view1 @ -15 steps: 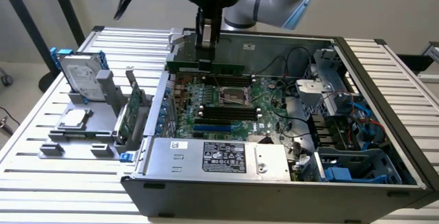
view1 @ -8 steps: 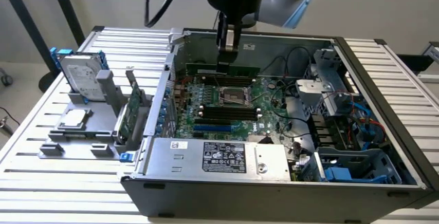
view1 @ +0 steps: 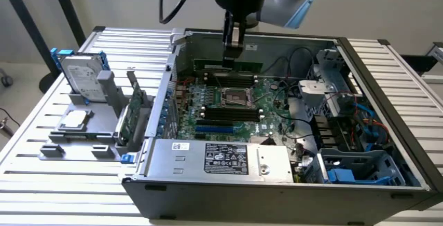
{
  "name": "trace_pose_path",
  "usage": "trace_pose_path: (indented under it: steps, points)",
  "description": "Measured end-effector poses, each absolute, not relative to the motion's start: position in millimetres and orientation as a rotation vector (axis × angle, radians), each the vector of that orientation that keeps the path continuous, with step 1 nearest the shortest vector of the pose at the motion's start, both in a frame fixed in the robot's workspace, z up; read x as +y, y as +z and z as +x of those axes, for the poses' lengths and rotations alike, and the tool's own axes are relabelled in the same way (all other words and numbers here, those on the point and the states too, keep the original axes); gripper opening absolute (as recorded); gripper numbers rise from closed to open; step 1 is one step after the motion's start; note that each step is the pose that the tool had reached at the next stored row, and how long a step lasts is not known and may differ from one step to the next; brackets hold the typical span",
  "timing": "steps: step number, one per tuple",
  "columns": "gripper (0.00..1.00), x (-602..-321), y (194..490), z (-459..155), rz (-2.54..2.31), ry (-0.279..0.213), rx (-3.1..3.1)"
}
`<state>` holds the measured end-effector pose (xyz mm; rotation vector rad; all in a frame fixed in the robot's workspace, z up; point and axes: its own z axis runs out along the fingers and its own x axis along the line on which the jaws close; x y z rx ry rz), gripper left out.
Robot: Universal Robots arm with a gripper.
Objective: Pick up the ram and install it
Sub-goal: 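Pick up the ram and move it above insertion slot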
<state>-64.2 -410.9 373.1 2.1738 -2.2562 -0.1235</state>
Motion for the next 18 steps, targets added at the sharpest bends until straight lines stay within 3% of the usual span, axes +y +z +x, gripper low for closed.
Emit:
trace_pose_path:
  steps: [8, 18]
  points:
    - [0.13, -384, 362, -58, 2.166, -0.106, -2.250]
    - [0.13, -382, 347, -45, 2.157, -0.087, -2.245]
